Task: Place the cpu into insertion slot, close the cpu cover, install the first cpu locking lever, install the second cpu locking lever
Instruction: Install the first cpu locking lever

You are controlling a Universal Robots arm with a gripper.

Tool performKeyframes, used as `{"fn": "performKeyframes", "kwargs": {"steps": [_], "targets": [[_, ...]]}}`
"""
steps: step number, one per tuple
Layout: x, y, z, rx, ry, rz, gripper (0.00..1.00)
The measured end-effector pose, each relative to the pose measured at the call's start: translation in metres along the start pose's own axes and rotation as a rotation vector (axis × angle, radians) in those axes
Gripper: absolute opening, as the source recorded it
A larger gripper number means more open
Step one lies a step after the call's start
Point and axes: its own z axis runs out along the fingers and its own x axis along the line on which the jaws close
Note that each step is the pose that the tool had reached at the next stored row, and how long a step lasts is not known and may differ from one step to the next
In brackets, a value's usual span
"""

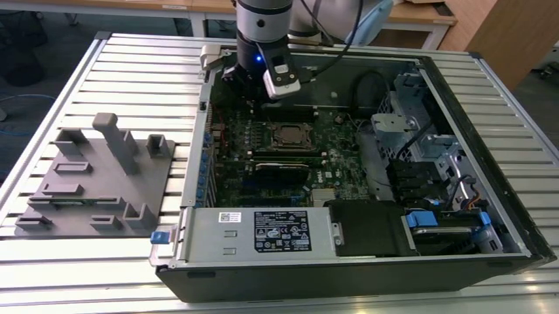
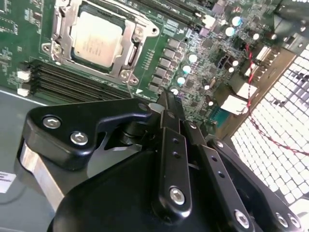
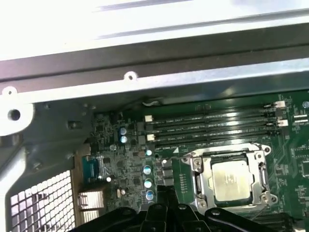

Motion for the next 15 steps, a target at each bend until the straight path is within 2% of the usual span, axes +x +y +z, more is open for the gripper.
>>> {"fn": "performKeyframes", "kwargs": {"steps": [2,3,11,12,15], "targets": [[0.0032,-0.0005,0.0005,-0.0039,0.0006,0.0,0.1],[0.0042,-0.0007,0.0007,-0.0111,0.0015,0.0,0.1],[0.0074,-0.0024,0.0011,-0.1459,0.0193,-0.004,0.1],[0.0074,-0.0026,0.0011,-0.1594,0.0212,-0.004,0.1],[0.0074,-0.0031,0.0011,-0.1709,0.0226,-0.004,0.1]]}}
